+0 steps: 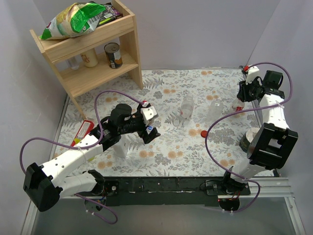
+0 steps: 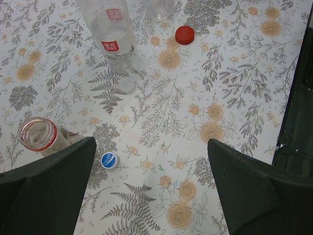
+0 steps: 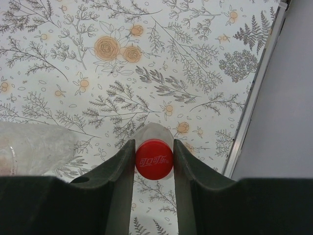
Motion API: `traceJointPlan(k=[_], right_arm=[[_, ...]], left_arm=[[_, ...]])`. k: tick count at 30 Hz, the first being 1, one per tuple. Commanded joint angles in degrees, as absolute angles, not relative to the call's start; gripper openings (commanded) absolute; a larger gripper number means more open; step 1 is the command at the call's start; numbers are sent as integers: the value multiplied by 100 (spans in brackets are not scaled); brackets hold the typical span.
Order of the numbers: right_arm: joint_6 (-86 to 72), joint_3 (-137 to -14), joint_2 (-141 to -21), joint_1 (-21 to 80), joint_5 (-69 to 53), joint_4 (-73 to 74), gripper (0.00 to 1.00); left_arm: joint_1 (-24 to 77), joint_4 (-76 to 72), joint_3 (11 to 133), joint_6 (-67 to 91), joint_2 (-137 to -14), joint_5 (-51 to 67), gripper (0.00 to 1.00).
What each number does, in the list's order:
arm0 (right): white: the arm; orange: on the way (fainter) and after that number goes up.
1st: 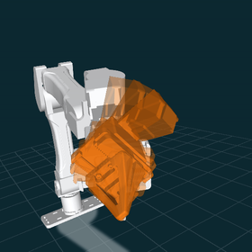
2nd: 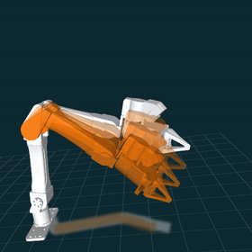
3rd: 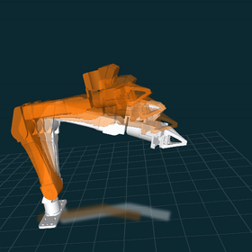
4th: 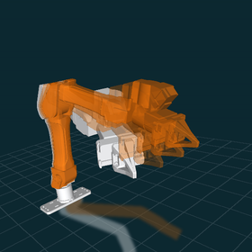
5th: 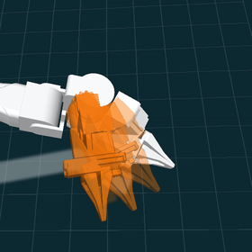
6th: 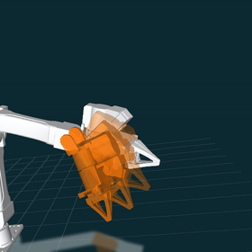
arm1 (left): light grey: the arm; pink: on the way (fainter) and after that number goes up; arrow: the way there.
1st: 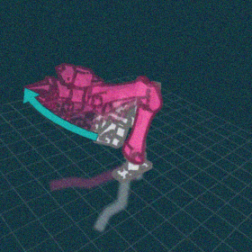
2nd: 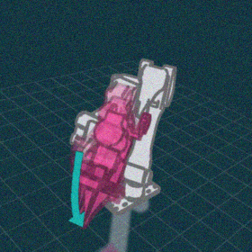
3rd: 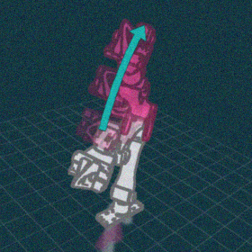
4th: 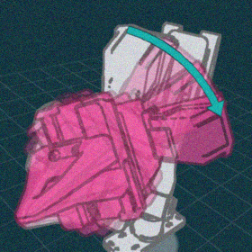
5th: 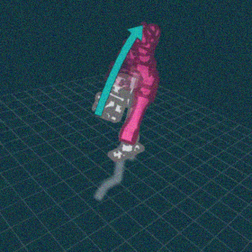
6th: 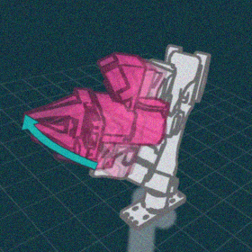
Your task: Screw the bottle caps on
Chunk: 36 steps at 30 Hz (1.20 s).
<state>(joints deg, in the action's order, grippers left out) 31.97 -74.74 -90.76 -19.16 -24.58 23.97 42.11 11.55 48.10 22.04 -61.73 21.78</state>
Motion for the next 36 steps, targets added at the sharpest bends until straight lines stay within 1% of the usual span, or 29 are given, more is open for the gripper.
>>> traceJointPlan(k=[1, 6, 9, 13, 20, 23, 26, 29, 30, 32, 33, 36], right_arm=[[3252, -7418, -8939, -1925, -2505, 2188, 29], [3252, -7409, -8912, -1925, -2487, 2197, 38], [3261, -7427, -8921, -1925, -2487, 2259, 41], [3278, -7409, -8886, -1925, -2496, 2268, 50], [3278, -7400, -8833, -1925, -2496, 2268, 54], [3208, -7531, -8745, -1925, -2505, 2285, 60], [3006, -7681, -8508, -1925, -2566, 2162, 62], [2927, -7822, -8271, -1925, -3074, 2337, 63], [2962, -7831, -8131, -1925, -3607, 2425, 63], [3041, -7700, -7920, -1916, -4198, 2461, 66], [3041, -7482, -7684, -1916, -4784, 2417, 73], [3041, -7147, -7393, -1750, -5360, 2364, 84]], left_arm=[[4175, 1116, 4922, 2145, -6187, 2180, 98], [4166, 1099, 4904, 2145, -6179, 2188, 98], [4166, 1107, 4904, 2136, -6187, 2224, 98], [4166, 1099, 4904, 2127, -6179, 2232, 98], [4166, 1081, 4896, 2127, -6188, 2267, 98], [4166, 1064, 4904, 2092, -6188, 2250, 98], [4166, 1028, 4869, 2066, -6179, 2180, 98], [4157, 1020, 4860, 2065, -6170, 2188, 98], [4157, 1020, 4852, 2074, -6170, 2188, 98], [4157, 1011, 4843, 2074, -6170, 2223, 98], [4157, 1011, 4851, 2066, -6170, 2232, 98], [4157, 1011, 4852, 2074, -6179, 2285, 98]])
